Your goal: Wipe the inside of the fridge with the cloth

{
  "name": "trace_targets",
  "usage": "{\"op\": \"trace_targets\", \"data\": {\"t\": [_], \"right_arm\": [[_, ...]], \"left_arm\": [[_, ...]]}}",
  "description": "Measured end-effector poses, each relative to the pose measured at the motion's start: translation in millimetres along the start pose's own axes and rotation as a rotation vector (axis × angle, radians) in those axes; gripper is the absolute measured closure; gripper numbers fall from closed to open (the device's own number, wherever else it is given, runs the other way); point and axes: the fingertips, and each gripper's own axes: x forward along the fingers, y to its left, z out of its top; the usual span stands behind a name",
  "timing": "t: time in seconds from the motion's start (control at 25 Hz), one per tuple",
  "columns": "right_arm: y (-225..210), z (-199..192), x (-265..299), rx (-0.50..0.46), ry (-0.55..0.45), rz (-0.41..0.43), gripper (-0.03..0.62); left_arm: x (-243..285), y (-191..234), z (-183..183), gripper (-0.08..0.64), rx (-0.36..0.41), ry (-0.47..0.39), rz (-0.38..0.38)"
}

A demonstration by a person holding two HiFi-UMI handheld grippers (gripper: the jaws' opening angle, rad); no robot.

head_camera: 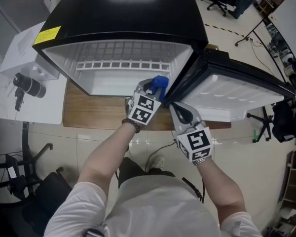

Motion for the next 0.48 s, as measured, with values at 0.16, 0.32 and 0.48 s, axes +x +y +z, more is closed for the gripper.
{"op": "trace_targets", "data": {"t": [0.16,0.32,0.48], "right_arm": [[-1,2,0,0.003,-0.013,0.014,0.591],[0,5,2,0.01,-0.022,0.032,0.591],[1,10,5,0.012,-0.032,0.048,0.591]], "left_arm": [[8,4,1,0.488,-0.014,-0.012,0.019],[14,10,1,0.488,-0.025,-0.019,0.04],[22,17,2,0.488,-0.027,-0.024,0.058]]}}
